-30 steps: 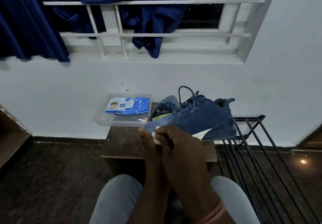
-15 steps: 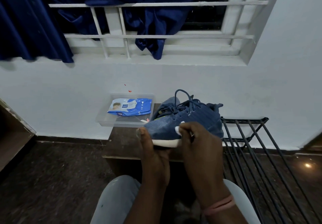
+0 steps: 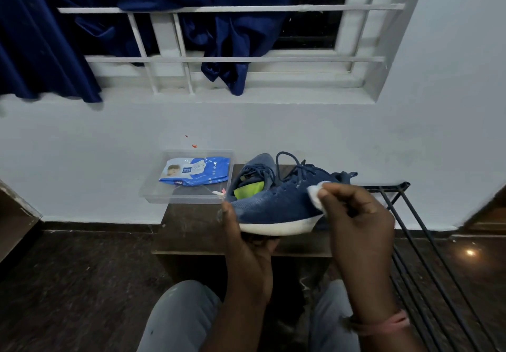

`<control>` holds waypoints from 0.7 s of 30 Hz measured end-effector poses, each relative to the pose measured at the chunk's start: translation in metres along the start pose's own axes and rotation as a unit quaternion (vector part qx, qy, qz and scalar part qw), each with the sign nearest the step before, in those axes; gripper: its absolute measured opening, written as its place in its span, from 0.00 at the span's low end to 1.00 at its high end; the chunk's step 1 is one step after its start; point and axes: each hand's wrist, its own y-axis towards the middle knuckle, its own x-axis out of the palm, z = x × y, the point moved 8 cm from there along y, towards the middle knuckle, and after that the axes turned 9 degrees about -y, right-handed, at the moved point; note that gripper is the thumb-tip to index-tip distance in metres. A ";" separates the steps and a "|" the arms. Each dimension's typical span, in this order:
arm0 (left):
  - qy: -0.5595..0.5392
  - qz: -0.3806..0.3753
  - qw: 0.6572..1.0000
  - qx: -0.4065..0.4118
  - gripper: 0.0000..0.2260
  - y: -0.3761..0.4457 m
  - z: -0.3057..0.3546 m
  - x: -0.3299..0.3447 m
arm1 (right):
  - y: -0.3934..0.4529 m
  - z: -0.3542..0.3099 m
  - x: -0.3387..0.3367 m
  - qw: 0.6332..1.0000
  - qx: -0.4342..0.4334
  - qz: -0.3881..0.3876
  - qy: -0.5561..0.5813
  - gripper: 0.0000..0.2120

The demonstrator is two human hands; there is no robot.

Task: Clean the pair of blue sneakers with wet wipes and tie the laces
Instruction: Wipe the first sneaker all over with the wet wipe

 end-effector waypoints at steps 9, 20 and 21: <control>0.017 0.086 0.995 -0.055 0.21 0.000 -0.032 -0.020 | 0.010 0.055 -0.012 0.999 0.047 0.023 -0.007 0.12; 0.024 0.150 0.987 -0.050 0.26 0.009 -0.052 -0.065 | -0.009 0.092 0.017 0.958 -0.076 -0.092 -0.262 0.06; 0.023 0.150 0.987 -0.051 0.26 0.010 -0.053 -0.067 | -0.011 0.090 0.023 0.955 -0.077 -0.103 -0.266 0.05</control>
